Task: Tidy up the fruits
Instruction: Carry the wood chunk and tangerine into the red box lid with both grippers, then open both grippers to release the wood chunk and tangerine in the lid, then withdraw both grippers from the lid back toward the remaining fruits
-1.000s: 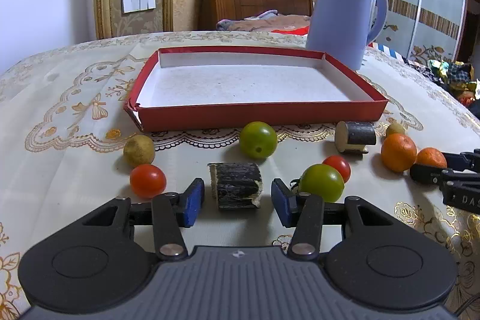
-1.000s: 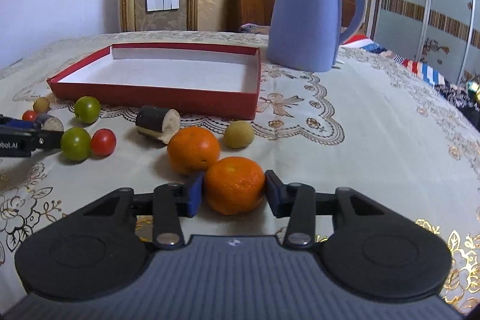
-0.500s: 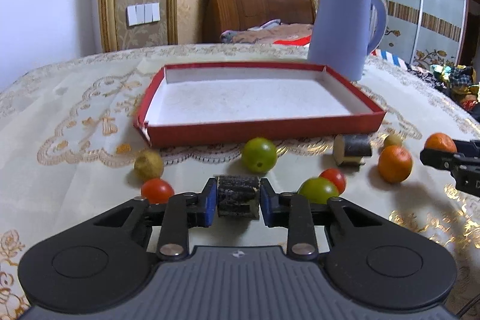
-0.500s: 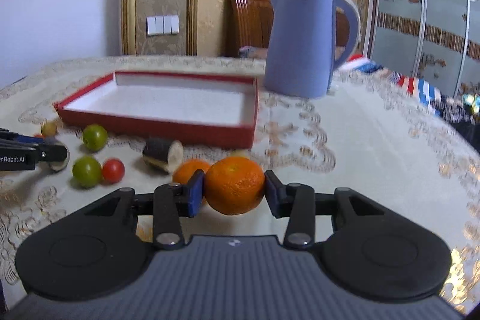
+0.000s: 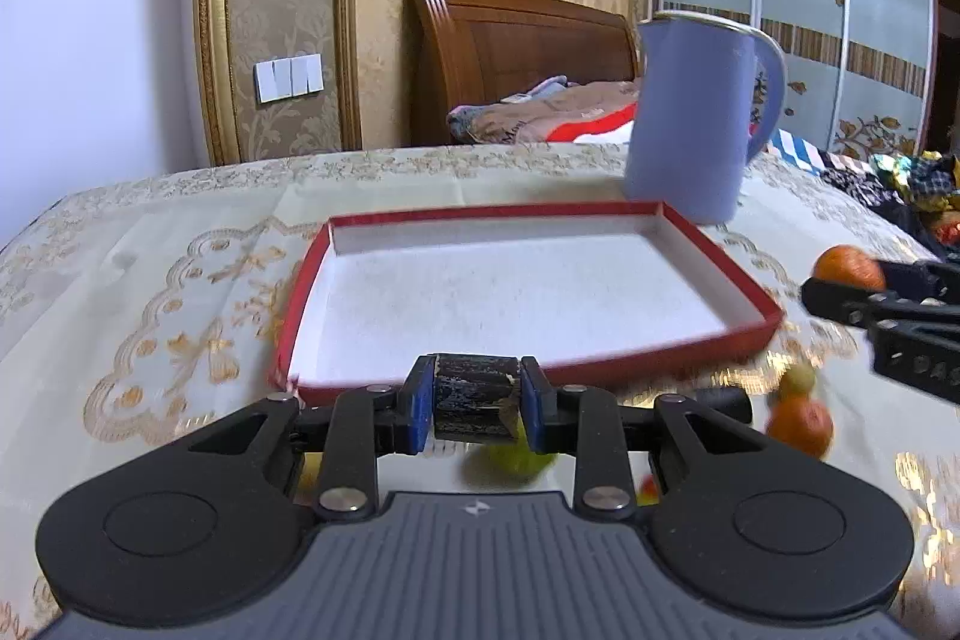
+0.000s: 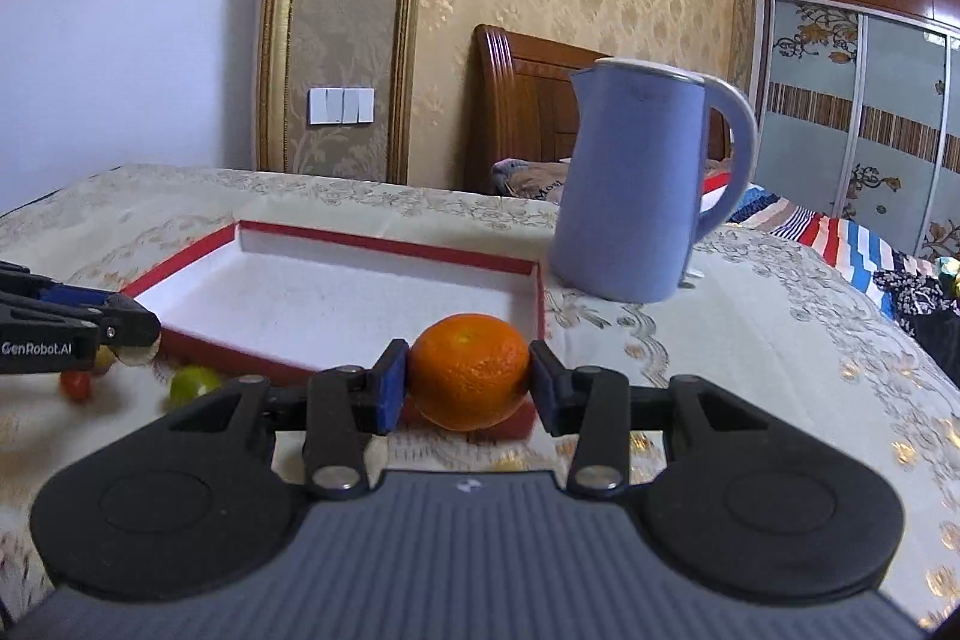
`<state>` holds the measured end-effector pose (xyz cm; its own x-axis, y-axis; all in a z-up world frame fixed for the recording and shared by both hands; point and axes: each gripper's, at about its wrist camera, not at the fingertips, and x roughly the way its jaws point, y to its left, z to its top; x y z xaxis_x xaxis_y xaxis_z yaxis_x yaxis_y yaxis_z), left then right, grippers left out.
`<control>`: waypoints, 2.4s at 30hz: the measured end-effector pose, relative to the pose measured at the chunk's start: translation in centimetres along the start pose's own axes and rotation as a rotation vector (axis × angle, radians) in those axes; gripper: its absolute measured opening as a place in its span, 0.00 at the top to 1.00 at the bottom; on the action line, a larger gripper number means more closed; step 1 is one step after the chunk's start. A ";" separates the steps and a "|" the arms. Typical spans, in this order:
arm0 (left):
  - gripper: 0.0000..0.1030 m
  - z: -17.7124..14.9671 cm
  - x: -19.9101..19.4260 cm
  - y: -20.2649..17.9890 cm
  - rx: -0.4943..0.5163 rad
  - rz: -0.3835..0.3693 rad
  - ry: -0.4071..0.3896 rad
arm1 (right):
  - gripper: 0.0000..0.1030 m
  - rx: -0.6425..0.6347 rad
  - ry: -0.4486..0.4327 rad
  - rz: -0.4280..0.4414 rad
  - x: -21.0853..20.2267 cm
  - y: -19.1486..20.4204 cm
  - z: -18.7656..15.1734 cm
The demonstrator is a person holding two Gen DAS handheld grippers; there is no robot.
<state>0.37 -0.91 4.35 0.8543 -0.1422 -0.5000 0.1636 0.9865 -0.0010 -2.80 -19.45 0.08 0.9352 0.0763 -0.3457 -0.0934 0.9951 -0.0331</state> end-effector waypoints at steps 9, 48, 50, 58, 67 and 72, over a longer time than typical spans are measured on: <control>0.72 2.5 6.0 0.1 -0.024 0.051 0.026 | 0.61 0.052 0.109 -0.003 8.2 0.0 1.5; 0.70 2.6 11.8 1.7 -0.057 0.100 0.051 | 0.30 0.046 0.181 0.016 14.4 1.2 2.8; 0.70 2.3 11.3 1.7 -0.057 0.094 0.050 | 0.30 0.043 0.163 0.021 13.8 1.2 2.8; 0.70 1.1 8.2 3.0 -0.133 0.042 0.023 | 0.27 0.111 0.076 0.037 9.9 0.0 2.2; 0.44 -0.9 5.3 2.0 -0.070 0.037 -0.002 | 0.17 0.182 0.046 0.063 5.6 -1.1 -1.0; 0.24 -1.9 2.3 1.5 -0.044 0.058 -0.105 | 0.15 0.179 0.024 0.057 4.1 -1.2 -1.8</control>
<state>1.66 0.35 1.57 0.9091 -0.0903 -0.4067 0.0927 0.9956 -0.0140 0.49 -20.48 -2.97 0.9214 0.1338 -0.3649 -0.0819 0.9846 0.1542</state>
